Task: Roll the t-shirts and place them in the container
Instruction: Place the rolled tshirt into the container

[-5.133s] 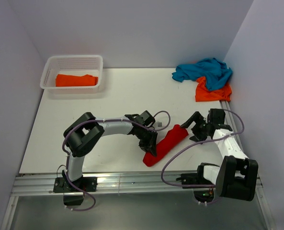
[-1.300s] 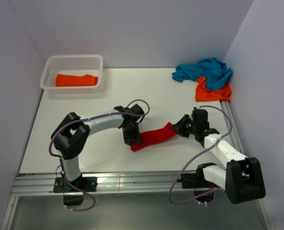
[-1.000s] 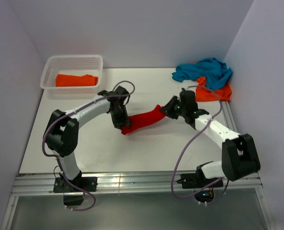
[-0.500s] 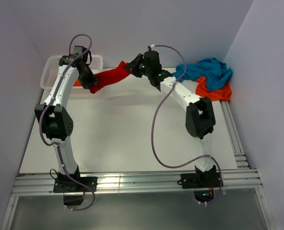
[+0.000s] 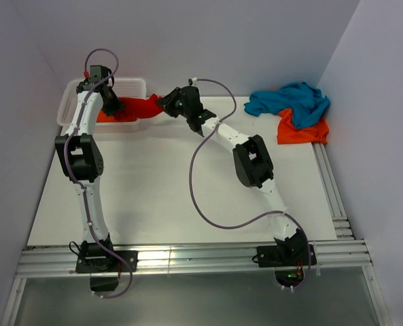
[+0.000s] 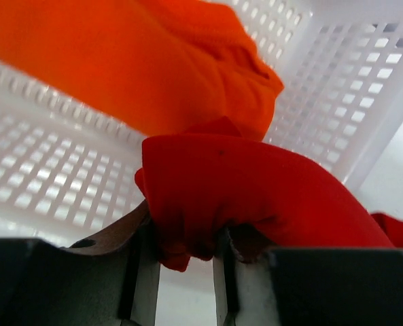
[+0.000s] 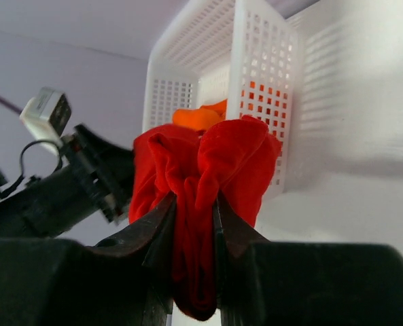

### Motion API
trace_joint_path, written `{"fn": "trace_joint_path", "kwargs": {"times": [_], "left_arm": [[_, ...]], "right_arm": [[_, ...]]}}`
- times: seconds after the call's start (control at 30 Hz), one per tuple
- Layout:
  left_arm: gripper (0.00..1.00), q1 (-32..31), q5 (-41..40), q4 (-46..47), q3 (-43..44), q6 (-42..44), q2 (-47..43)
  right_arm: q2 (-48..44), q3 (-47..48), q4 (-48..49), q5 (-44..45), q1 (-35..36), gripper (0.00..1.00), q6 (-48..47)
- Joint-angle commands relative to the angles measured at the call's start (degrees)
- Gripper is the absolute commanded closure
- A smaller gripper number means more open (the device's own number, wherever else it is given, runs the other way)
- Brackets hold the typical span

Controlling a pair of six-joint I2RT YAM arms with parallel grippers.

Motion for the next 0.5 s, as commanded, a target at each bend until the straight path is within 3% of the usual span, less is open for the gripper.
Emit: {"fn": "trace_joint_path", "kwargs": {"times": [0.0, 0.27, 0.47], "left_arm": [[1.0, 0.9, -4.1, 8.3, 4.2, 2.7, 1.2], [1.0, 1.0, 3.7, 9.7, 3.7, 3.1, 4.3], [1.0, -4.6, 6.4, 12.6, -7.0, 1.3, 1.6]], "right_arm": [[-2.2, 3.5, 5.9, -0.9, 0.2, 1.0, -0.1], [-5.3, -1.9, 7.4, -1.1, 0.1, 1.0, -2.1], [-9.6, -7.8, 10.6, -0.8, -1.2, 1.0, 1.6]]}}
